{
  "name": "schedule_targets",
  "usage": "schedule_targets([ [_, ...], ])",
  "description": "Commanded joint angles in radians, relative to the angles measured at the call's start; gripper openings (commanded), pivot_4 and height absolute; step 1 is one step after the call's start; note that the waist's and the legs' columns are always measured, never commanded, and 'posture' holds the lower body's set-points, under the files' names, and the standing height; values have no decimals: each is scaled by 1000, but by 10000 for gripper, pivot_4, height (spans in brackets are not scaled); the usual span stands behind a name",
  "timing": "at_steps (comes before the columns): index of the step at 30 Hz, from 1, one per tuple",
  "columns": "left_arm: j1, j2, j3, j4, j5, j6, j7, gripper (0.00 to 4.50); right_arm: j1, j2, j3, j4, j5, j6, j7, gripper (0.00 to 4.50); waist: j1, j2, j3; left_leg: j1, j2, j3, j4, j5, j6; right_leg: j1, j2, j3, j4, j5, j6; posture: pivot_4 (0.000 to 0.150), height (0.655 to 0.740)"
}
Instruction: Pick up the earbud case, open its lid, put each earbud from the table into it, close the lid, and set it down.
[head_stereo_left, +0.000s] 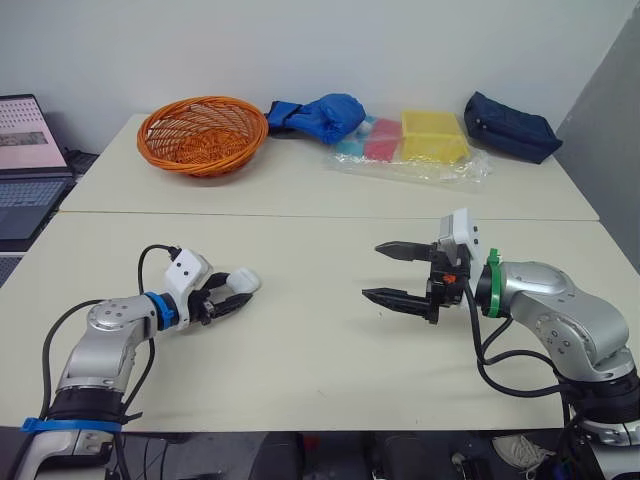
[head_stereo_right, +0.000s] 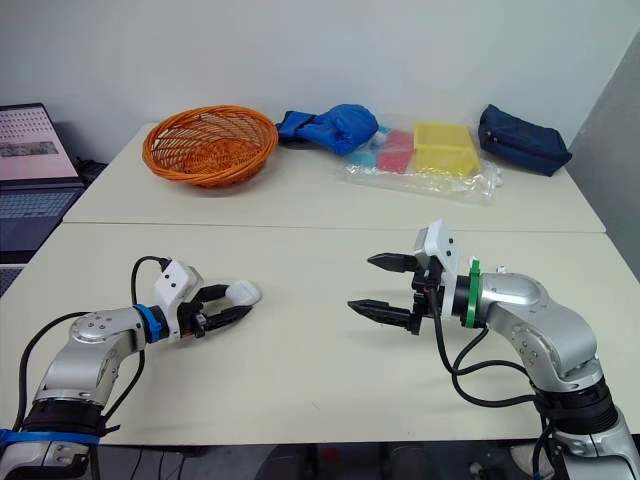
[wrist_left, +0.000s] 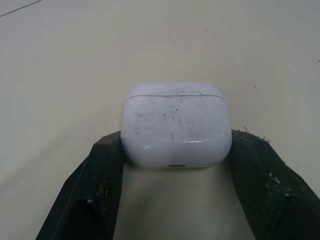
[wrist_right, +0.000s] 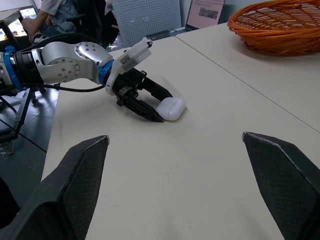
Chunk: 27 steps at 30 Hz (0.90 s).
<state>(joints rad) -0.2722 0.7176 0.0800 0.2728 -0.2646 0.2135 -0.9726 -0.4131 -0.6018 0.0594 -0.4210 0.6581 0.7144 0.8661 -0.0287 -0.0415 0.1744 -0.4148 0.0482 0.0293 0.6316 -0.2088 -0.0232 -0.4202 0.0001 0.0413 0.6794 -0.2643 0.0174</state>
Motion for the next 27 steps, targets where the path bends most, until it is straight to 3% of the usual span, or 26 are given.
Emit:
schedule_targets([
  [1,-16,-15,-10,-1,13,-49,-9,27261,-8,-8,-17,-12,0,-17,5,45000,0,0,0,0,0,0,0,0,0,0,0,0,0,0,0,1500,7400],
  [5,-92,-38,-12,-25,57,-239,9,27261,-17,0,-19,12,-5,-4,-15,45000,6,0,0,-2,0,-1,2,0,0,0,0,0,0,0,0,1500,7400],
  [8,-179,-40,-54,15,141,-499,-4,27261,-48,15,-21,54,15,47,-42,45000,4,0,0,-2,-1,0,3,0,0,0,0,0,0,1,0,1500,7400],
  [11,-331,-59,-114,118,227,-840,-11,27261,-122,52,-14,134,28,127,-77,45000,5,0,0,-2,-1,1,4,0,0,0,1,0,0,3,0,1500,7400],
  [16,-510,-95,-184,344,343,-1228,60,27261,-233,133,-19,191,75,244,-131,45000,-1,0,0,-2,-2,3,6,0,0,0,2,2,0,4,1,1500,7400],
  [21,-591,-125,-236,471,365,-1395,97,27261,-288,230,-24,221,80,289,-207,45000,-2,0,0,-4,-2,2,5,0,0,-1,4,1,0,5,-1,1500,7400],
  [27,-631,-142,-255,522,360,-1458,142,27261,-308,304,-32,249,73,298,-277,45000,-1,0,0,-5,-1,1,6,0,0,-2,5,0,0,5,-1,1500,7400],
])
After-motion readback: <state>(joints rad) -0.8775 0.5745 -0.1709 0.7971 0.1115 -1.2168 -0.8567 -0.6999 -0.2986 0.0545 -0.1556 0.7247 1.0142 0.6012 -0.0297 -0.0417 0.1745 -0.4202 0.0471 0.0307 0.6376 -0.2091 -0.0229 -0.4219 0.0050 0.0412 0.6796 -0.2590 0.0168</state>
